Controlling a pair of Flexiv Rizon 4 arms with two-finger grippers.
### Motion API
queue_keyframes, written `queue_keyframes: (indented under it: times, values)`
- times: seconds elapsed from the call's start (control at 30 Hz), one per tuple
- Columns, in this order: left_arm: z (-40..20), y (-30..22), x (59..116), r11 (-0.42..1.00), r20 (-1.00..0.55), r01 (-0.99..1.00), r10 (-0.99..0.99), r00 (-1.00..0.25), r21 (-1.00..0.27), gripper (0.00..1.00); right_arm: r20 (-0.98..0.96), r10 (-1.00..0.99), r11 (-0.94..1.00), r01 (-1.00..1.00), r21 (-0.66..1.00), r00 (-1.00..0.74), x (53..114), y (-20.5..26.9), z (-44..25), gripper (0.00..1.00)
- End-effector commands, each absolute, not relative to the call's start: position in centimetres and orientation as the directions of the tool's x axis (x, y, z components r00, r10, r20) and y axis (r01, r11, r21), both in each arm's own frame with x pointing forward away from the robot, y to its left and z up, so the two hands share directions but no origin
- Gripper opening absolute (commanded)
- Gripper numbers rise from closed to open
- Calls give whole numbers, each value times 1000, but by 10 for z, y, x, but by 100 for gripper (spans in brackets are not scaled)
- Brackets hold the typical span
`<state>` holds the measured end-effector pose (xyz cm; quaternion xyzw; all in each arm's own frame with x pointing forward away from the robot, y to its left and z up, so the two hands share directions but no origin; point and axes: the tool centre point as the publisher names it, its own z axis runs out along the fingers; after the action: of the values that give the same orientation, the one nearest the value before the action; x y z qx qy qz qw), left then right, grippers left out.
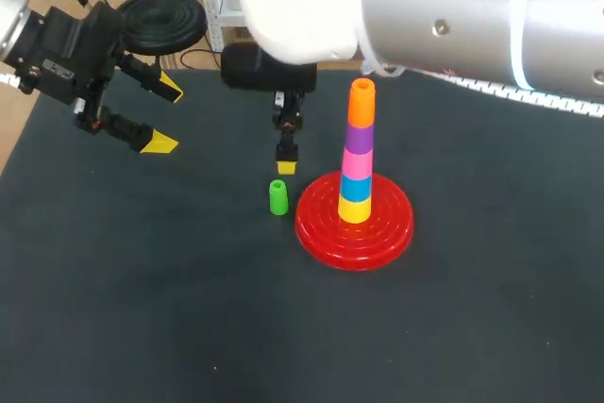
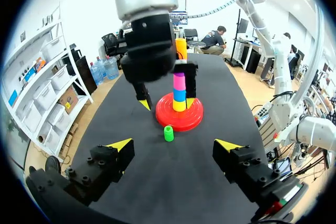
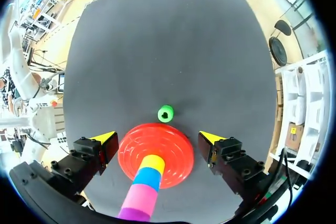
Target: Pick up and stack the cylinders on the red base in this order: pink,purple,orange,green
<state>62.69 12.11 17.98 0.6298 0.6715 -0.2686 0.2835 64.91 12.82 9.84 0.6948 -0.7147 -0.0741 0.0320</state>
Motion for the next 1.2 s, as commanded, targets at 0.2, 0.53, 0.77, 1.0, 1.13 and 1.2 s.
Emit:
queue_keyframes:
  times: [0.2, 0.53, 0.77, 1.0, 1.13, 1.2]
  values:
    - [179, 121, 626, 64, -719, 998, 694, -46, -1, 100, -25, -1000, -9, -992, 124, 6, 639, 137, 74, 100]
    - [179, 121, 626, 64, -719, 998, 694, -46, -1, 100, -79, -997, -10, -990, 143, -1, 632, 141, 60, 100]
    - [179, 121, 626, 64, -719, 998, 694, -46, -1, 100, -80, -997, -12, -989, 149, 0, 632, 144, 54, 100]
    - [179, 121, 626, 64, -719, 998, 694, -46, -1, 100, -77, -997, -18, -989, 146, 7, 631, 148, 51, 100]
    - [179, 121, 626, 64, -719, 998, 694, -46, -1, 100, -67, -998, -13, -990, 137, 4, 631, 149, 48, 100]
    - [179, 121, 626, 64, -719, 998, 694, -46, -1, 100, -59, -998, -12, -992, 126, 5, 631, 149, 46, 100]
